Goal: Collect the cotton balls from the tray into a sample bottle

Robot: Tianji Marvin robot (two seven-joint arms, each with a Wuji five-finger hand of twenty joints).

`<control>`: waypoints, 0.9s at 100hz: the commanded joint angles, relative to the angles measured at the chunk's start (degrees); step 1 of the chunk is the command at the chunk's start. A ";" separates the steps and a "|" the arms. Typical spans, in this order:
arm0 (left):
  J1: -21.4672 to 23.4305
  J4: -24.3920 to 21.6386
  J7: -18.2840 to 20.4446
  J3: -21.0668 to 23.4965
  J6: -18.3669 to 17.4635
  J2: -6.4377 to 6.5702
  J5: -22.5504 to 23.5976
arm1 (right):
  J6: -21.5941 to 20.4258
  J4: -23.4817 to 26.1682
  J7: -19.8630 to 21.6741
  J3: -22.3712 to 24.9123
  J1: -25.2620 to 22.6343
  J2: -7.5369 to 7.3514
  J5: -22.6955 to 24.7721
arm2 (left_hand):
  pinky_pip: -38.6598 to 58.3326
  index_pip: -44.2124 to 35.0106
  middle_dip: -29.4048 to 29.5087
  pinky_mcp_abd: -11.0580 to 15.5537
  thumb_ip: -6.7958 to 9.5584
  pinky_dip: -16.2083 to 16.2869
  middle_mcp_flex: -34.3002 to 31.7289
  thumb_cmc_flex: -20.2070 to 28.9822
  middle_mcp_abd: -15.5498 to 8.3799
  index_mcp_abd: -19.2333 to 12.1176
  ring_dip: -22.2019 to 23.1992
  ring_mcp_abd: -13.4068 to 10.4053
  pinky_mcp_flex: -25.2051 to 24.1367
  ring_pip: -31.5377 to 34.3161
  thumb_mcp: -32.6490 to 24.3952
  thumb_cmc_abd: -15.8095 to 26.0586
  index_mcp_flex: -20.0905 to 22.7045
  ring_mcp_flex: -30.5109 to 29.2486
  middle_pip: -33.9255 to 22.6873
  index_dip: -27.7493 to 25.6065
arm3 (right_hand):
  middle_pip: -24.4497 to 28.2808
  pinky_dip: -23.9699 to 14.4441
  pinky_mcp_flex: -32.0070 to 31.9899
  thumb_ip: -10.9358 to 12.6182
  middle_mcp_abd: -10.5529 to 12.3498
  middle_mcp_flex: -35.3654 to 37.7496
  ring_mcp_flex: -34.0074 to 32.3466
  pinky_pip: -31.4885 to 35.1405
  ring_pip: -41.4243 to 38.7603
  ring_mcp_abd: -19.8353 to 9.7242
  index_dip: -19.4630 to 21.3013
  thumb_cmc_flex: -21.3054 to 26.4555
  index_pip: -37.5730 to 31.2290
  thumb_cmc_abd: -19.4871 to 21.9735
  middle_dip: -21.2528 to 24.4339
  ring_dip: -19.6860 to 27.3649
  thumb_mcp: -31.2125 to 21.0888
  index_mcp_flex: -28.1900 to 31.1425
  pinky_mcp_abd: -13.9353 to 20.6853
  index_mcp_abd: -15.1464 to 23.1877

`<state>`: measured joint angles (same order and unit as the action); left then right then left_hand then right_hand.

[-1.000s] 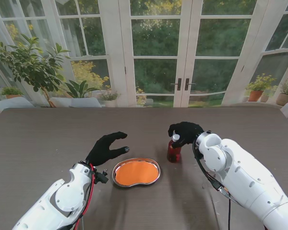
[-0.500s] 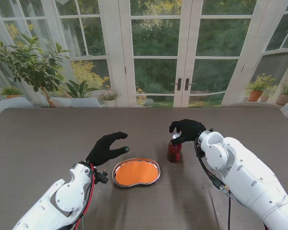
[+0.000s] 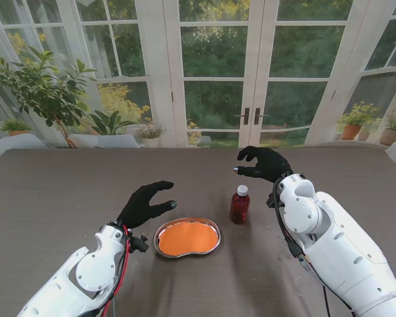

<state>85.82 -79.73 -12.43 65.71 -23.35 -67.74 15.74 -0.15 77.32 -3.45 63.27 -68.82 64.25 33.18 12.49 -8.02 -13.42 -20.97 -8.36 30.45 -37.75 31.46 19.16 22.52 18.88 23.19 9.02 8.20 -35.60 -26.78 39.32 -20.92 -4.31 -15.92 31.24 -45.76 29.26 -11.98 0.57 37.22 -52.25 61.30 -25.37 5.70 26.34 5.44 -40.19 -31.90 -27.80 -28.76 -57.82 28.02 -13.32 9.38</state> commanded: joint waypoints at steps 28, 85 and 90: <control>1.10 -1.22 0.02 1.56 -0.65 -0.57 -1.41 | -3.71 7.35 -4.56 4.00 -8.68 2.81 -11.05 | -1.67 1.27 -0.32 1.48 2.12 0.20 1.88 1.05 -2.38 -8.36 -0.14 -1.74 -1.07 -1.39 0.84 2.29 -2.47 1.76 0.40 0.67 | -2.68 7.28 -2.49 2.80 -0.65 -1.48 4.70 -7.02 8.36 -0.14 -3.22 4.57 1.58 -6.51 4.08 6.18 -8.10 -2.43 -0.48 -3.06; 3.38 -5.26 -0.10 3.35 -1.31 -0.59 -2.98 | -13.79 11.20 -8.93 8.84 -19.63 3.66 -16.70 | -2.34 1.22 0.05 1.78 2.17 -0.68 2.81 1.17 -2.16 -8.14 -0.69 -1.75 -1.78 -2.12 1.48 2.64 -2.41 2.42 0.60 0.73 | -3.45 10.67 -5.81 1.63 0.39 -3.78 7.69 -11.65 10.35 -0.71 -6.07 6.42 3.57 -15.16 4.68 7.68 -10.81 -4.36 1.24 -2.72; 3.53 -5.46 -0.09 3.49 -1.30 -0.56 -2.85 | -14.71 10.92 -8.77 9.32 -19.96 3.56 -16.62 | -2.35 1.22 0.06 1.64 2.18 -0.71 2.85 1.19 -2.12 -8.22 -0.71 -1.70 -1.85 -2.15 1.51 2.65 -2.41 2.48 0.61 0.74 | -3.45 10.86 -6.04 1.44 0.63 -3.66 7.79 -11.86 10.39 -0.90 -6.32 6.80 3.73 -17.02 4.70 7.73 -11.13 -4.22 1.42 -2.25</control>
<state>89.00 -84.50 -13.51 68.99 -24.53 -68.11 12.89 -14.53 88.93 -12.99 72.16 -87.78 67.95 16.38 11.93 -7.44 -13.42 -20.87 -8.36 30.07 -36.23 31.48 19.16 22.51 18.88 22.73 7.76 7.37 -35.07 -26.13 37.97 -20.26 -4.25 -15.48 28.23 -35.82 24.30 -11.95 -0.04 34.89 -45.96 50.81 -15.84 6.15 21.94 11.17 -37.58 -45.57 -23.66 -21.82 -66.55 25.08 -13.35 5.67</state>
